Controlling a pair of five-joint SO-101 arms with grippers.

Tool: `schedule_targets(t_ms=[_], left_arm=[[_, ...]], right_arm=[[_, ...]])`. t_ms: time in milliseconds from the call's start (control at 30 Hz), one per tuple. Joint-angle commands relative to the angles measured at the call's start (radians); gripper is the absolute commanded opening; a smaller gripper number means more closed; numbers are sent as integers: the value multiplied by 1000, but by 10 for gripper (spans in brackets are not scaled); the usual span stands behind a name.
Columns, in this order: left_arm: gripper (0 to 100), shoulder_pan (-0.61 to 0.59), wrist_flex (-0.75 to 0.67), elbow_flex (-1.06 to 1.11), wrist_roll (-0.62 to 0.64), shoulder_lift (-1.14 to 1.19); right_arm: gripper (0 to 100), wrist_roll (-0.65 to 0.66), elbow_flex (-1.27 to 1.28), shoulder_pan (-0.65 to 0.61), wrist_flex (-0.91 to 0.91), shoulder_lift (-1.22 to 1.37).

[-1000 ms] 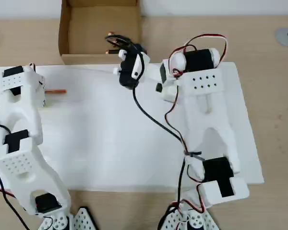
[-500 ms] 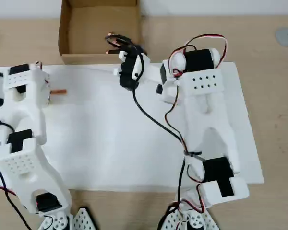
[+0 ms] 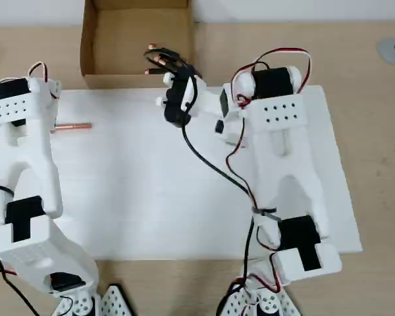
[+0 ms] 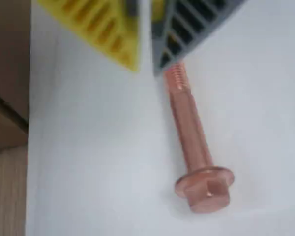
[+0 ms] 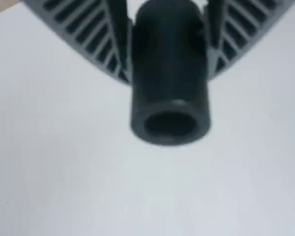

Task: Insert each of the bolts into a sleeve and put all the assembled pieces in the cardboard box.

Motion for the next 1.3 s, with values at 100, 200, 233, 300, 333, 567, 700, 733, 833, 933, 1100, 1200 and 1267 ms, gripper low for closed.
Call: schedule_targets(t_ms=[100, 200, 233, 300, 333, 567, 700, 733, 833, 933, 1100, 1200, 1267], left_arm=[[288, -25, 2, 17, 5, -12], [284, -44, 11, 32, 5, -10], [279, -55, 17, 35, 8, -10], [271, -81, 17, 40, 41, -4], [274, -87, 18, 48, 71, -2], [272, -80, 15, 78, 146, 68], [271, -63, 21, 17, 153, 148], [271, -57, 23, -5, 153, 165], [271, -46, 48, -61, 157, 214], [271, -21, 89, -121, 173, 259], [271, -5, 130, -215, 175, 346], [271, -8, 149, -275, 175, 397], [271, -11, 170, -321, 175, 423]], right_arm=[[12, -11, -61, -24, 29, -15], [12, -12, -61, -47, 31, -13], [12, -12, -61, -53, 31, -13], [12, -12, -59, -61, 31, -12], [12, -12, -59, -62, 31, -12], [12, -14, -59, -70, 52, -12], [12, -29, -58, -73, 52, -12], [12, -34, -54, -73, 52, -12], [12, -35, -53, -73, 58, -12], [12, -54, -53, -76, 58, -10], [12, -77, -51, -122, 58, -10], [12, -91, -51, -127, 58, -10], [12, -98, -51, -127, 58, -10]])
